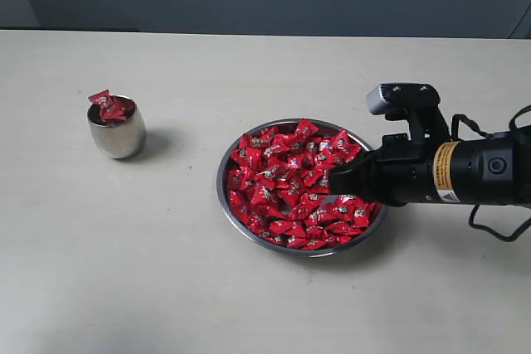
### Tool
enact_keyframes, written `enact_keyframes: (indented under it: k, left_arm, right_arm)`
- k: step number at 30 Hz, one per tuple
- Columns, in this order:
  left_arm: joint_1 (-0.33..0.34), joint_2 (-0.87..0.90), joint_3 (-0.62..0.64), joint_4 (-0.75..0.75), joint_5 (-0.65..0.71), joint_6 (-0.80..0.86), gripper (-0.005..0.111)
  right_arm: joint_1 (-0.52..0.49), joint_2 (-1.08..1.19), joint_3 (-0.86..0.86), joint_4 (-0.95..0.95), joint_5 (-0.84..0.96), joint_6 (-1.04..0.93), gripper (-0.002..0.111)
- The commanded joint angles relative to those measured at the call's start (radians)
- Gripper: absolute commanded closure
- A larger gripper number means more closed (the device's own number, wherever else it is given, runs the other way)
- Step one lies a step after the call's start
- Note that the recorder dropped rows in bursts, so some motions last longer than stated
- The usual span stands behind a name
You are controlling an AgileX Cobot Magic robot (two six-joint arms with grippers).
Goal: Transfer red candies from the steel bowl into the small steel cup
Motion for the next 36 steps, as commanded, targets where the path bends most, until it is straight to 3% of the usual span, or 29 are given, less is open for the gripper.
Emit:
enact_keyframes:
  k: [1, 5, 10, 22, 36]
  left_arm:
    - [0.001, -0.004, 0.004, 0.001, 0.001, -0.001, 0.106]
    - [0.001, -0.004, 0.004, 0.001, 0.001, -0.001, 0.106]
    - [0.001, -0.004, 0.004, 0.001, 0.001, -0.001, 0.106]
    - [0.001, -0.004, 0.004, 0.001, 0.001, -0.001, 0.106]
    - [0.001, -0.004, 0.004, 0.001, 0.001, -0.001, 0.106]
  right_arm:
    - [-0.004, 0.02, -0.025, -0.026, -0.004, 0.041, 0.109]
    - [-0.004, 0.042, -0.05, -0.112, -0.004, 0.133, 0.108]
    - [-0.004, 0.076, -0.06, -0.125, -0.018, 0.193, 0.073]
    - [-0.004, 0.175, -0.091, -0.087, -0.078, 0.251, 0.073]
    - [-0.004, 0.224, -0.091, -0.191, -0.146, 0.357, 0.073]
